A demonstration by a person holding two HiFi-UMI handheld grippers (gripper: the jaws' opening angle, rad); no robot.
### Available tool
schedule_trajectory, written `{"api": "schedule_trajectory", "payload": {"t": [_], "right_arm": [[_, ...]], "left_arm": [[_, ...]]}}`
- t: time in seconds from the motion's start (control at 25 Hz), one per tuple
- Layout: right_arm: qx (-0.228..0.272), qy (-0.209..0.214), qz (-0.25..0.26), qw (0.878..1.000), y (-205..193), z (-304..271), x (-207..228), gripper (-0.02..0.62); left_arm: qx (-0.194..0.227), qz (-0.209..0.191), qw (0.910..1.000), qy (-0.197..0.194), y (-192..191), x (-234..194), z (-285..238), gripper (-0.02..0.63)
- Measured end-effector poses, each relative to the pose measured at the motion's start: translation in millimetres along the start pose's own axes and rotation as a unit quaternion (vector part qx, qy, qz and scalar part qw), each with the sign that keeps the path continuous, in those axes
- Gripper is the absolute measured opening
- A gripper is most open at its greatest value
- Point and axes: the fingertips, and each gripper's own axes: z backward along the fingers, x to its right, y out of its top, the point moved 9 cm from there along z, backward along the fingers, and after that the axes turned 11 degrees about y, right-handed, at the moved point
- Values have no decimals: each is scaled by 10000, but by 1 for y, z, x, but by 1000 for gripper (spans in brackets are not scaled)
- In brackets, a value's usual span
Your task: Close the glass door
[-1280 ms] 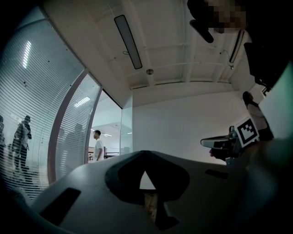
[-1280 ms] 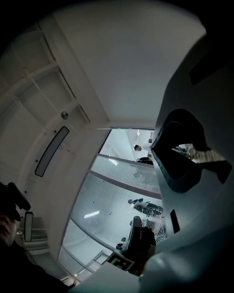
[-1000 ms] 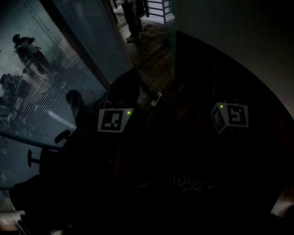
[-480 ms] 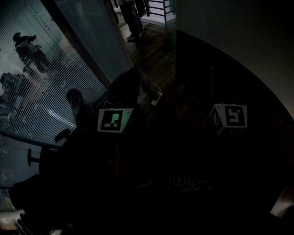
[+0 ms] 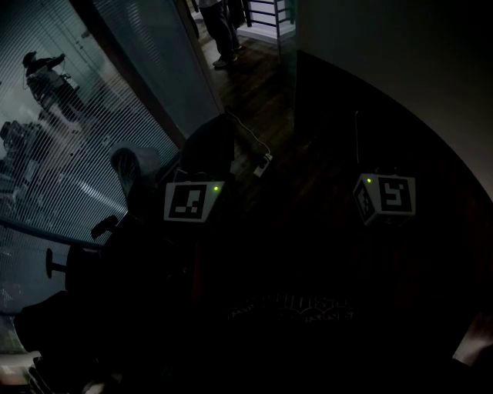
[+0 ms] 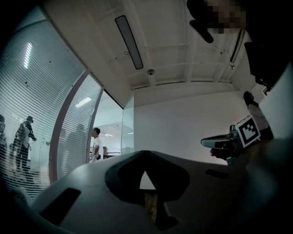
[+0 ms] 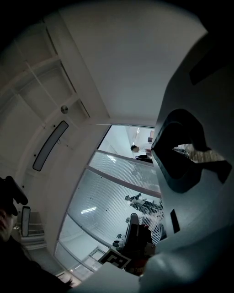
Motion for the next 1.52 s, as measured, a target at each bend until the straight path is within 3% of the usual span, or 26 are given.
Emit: {"api": "schedule_trajectory", "payload": {"t": [0.6, 0.84, 1.16, 1.52], "right_arm": [[-245, -5, 117, 9996, -13, -4, -4, 2], [-511, -29, 78, 9987, -5, -36, -16, 2], [-463, 31, 17, 9989, -12, -9, -2, 2], [-419, -34, -11, 9991, -12, -2, 2, 2]], "left_arm": [[-41, 28, 10000, -45, -6, -2, -2, -5], [5, 28, 10000, -25, 6, -35, -16, -5], [50, -91, 9998, -151, 15, -3, -6, -5], [75, -101, 9998, -136, 15, -1, -2, -5]]}}
